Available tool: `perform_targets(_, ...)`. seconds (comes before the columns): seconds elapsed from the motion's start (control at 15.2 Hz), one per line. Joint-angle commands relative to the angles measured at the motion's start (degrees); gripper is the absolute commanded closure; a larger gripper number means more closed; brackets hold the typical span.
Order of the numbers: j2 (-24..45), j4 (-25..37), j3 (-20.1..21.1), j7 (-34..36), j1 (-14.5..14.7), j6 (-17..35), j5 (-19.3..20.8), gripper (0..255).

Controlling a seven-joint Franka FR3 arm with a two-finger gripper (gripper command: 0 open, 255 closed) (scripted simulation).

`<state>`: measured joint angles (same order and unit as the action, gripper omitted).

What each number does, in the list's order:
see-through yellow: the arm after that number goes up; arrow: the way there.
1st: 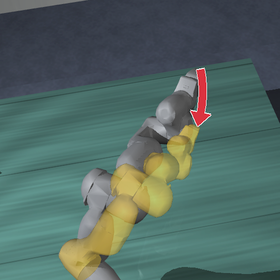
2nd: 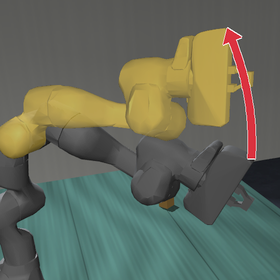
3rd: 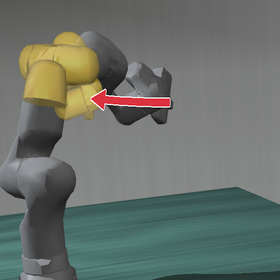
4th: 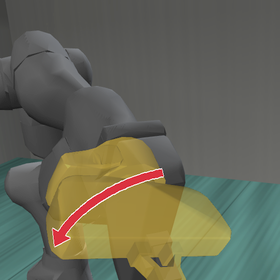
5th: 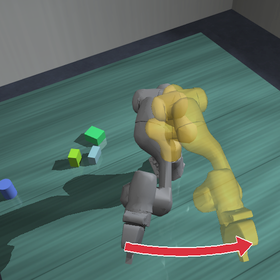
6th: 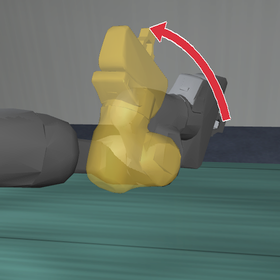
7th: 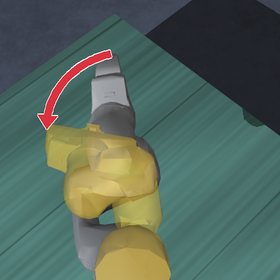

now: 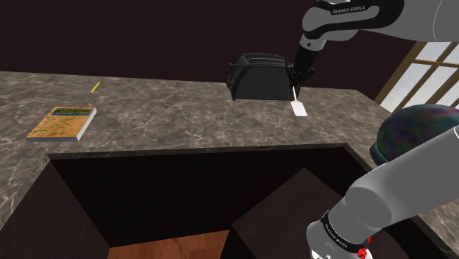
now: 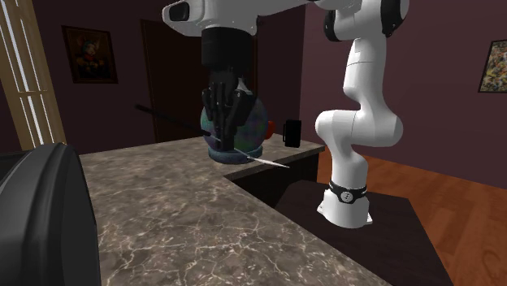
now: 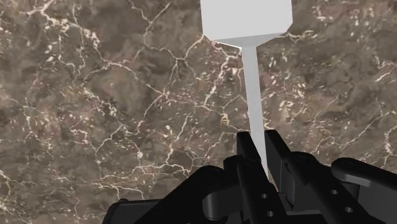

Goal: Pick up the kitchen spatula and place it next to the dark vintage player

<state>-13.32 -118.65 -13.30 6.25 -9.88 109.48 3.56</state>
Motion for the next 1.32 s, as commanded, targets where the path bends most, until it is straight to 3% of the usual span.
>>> perform_targets(0.0, -0.20, 1.35, 0.06, 0.00, 0.01, -1.59, 0.01, 255)
perform_targets(0.59, -16.05, -11.99, -2.20, -3.65, -3.71, -3.61, 4.30, 255)
perform_targets(1.25, -34.66, -22.91, -6.50, -10.85, -10.59, -10.53, 10.75, 255)
